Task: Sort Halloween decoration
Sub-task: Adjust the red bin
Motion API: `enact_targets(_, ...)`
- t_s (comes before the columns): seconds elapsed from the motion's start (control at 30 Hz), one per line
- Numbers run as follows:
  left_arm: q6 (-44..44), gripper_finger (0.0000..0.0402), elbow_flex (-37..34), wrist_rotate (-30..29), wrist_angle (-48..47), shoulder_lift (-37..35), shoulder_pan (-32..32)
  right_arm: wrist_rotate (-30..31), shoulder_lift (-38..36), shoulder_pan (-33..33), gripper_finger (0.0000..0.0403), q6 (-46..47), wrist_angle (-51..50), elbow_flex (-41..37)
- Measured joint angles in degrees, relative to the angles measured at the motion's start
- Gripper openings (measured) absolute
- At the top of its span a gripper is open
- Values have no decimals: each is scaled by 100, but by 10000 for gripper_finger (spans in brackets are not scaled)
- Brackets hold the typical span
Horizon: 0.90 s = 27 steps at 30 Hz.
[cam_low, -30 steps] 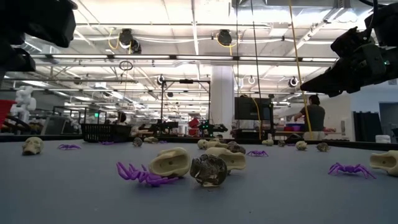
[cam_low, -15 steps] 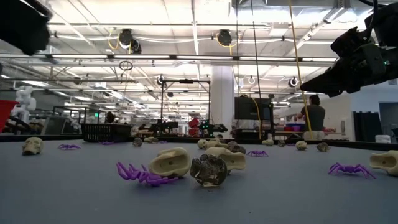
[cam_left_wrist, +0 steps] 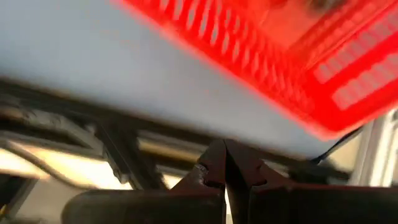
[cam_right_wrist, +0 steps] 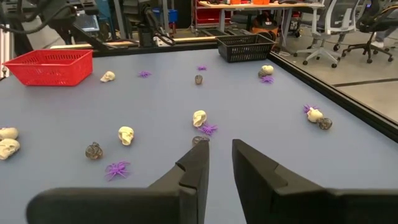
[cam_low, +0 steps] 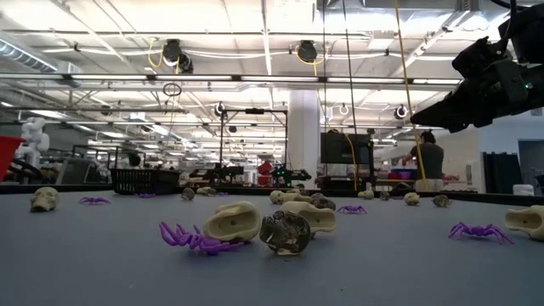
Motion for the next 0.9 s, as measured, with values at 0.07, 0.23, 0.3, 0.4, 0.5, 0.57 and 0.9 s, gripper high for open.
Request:
enact_targets(0.07, -19, 0, -94, 112, 59, 2, -86, -2, 0, 2, 65, 0, -2, 0)
enact_targets(0.23, -143, 0, -211, 246, 699, 2, -192, -2, 0, 2, 65, 0, -4, 0)
enact_targets(0.3, -149, 0, -211, 233, 1012, 2, -204, -2, 0, 1, 65, 0, -4, 0)
enact_targets(0.4, -182, 0, -211, 87, 1281, 2, -206, -2, 0, 2, 65, 0, -4, 0)
enact_targets(0.5, -263, 0, -213, 16, 1392, 2, -206, -2, 0, 2, 65, 0, -5, 0)
enact_targets(0.57, -287, 0, -213, 18, 1542, 2, -213, -1, 0, -1, 65, 0, -6, 0)
enact_targets(0.9, -299, 0, -124, 290, 1950, -116, -268, -2, 0, 1, 65, 1, -5, 0)
